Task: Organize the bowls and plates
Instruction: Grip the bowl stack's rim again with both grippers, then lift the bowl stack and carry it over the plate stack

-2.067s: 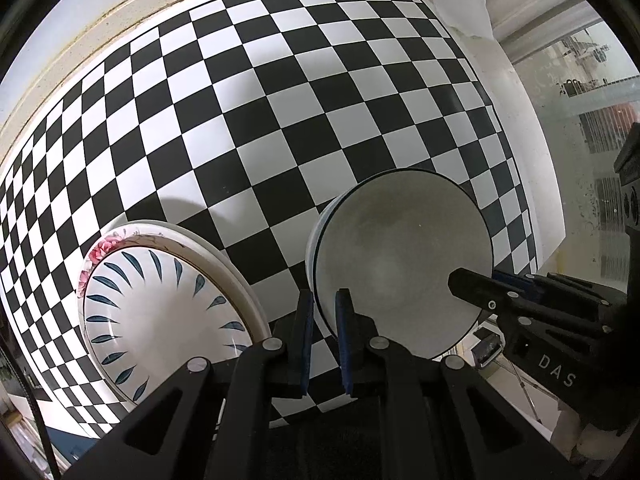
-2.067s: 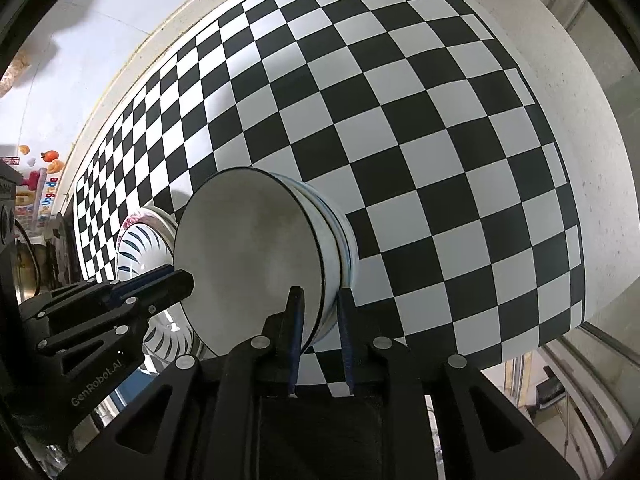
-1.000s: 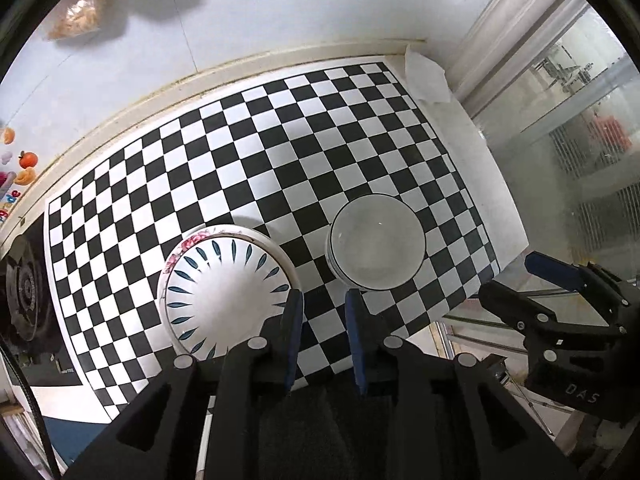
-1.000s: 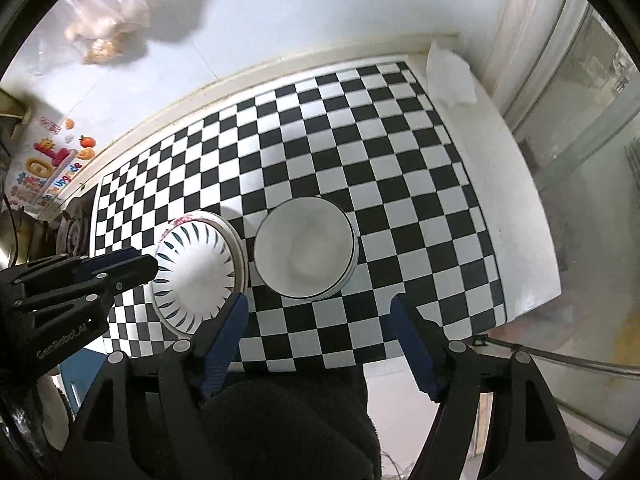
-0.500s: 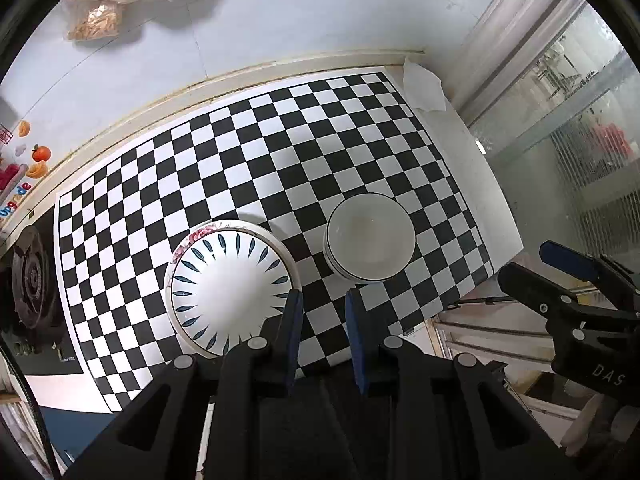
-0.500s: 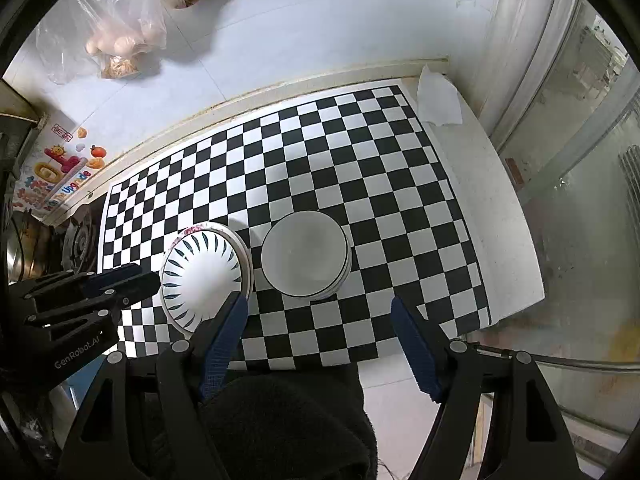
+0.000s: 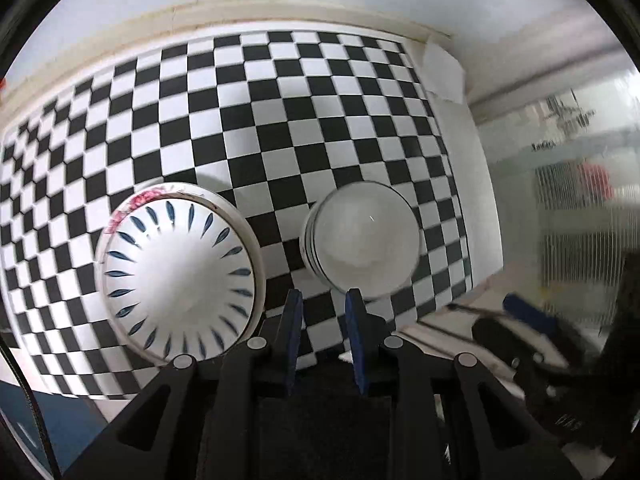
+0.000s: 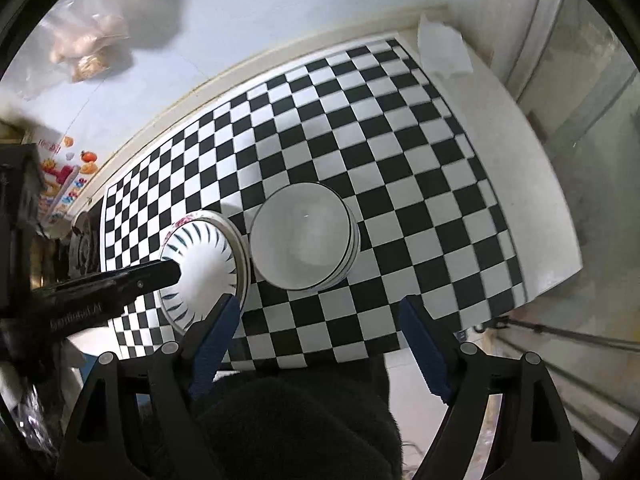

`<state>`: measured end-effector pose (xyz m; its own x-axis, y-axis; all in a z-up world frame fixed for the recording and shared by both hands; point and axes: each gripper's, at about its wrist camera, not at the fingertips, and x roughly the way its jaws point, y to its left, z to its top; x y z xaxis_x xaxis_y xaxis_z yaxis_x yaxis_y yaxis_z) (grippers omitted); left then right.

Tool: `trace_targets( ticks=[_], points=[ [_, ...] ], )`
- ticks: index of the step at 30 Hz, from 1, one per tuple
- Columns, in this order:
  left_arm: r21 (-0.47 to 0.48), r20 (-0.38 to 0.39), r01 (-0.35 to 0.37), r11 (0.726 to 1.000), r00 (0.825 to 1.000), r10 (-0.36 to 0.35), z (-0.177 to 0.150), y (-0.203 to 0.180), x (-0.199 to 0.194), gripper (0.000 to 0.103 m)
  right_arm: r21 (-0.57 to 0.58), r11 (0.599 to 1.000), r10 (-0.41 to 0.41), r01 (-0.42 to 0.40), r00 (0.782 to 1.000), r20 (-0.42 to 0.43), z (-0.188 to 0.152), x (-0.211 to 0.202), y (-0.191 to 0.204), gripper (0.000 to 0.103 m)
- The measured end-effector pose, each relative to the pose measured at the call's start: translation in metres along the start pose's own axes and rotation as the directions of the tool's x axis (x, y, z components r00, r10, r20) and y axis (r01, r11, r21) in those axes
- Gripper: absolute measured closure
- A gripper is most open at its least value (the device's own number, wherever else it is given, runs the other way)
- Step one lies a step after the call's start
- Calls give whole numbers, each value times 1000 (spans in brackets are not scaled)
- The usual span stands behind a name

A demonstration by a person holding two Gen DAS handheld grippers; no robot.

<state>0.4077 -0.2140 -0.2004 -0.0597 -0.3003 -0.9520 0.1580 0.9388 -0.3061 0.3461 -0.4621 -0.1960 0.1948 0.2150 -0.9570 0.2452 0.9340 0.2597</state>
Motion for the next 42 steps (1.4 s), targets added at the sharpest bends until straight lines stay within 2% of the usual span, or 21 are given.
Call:
trace_targets(
  ticks=[6,9,12,16,21,23,25,26,27,30,32,33,36,42],
  points=[
    [-54,-49,51,997,997,-54,37,14,41,83,70,997,29,-26,999,-36,17,47,-26,18],
    [-52,-99,68,996,992,-73,52,14,65,83,117,990,83,-75,995,-64,26,75,-39,17],
    [-57,-175,97,994,979,-106,63,16,94,83,146,984,117,-103,988,-95,32,100,-48,17],
    [-54,-222,94,994,970,-104,71,20,117,83,188,970,183,-154,973,-144,37,136,-59,17],
    [-21,-273,91,996,957,-93,75,19,140,78,205,949,276,-240,946,-171,42,173,-63,17],
    [-3,-291,85,996,953,-83,75,19,149,77,195,948,284,-251,944,-169,45,184,-63,17],
    [4,-314,104,995,944,-98,75,18,158,67,200,942,308,-272,933,-184,48,197,-64,17],
    [2,-317,114,994,942,-107,75,18,161,60,211,935,325,-285,925,-194,49,203,-65,17],
    [0,-318,127,992,940,-120,76,18,163,58,227,925,349,-304,915,-201,49,209,-67,17],
    [-16,-302,169,985,939,-166,80,21,165,59,268,902,395,-340,898,-191,50,220,-74,18],
    [-27,-294,178,984,939,-177,80,23,165,60,296,878,440,-377,879,-183,50,225,-79,29],
    [-11,-287,175,984,942,-171,78,21,163,61,305,867,459,-394,870,-182,50,228,-81,42],
    [7,-266,163,987,951,-155,73,19,159,63,293,871,456,-395,872,-177,50,229,-79,43],
    [-16,-269,162,987,950,-161,65,22,157,63,280,881,440,-381,878,-189,49,228,-74,43]
  ],
)
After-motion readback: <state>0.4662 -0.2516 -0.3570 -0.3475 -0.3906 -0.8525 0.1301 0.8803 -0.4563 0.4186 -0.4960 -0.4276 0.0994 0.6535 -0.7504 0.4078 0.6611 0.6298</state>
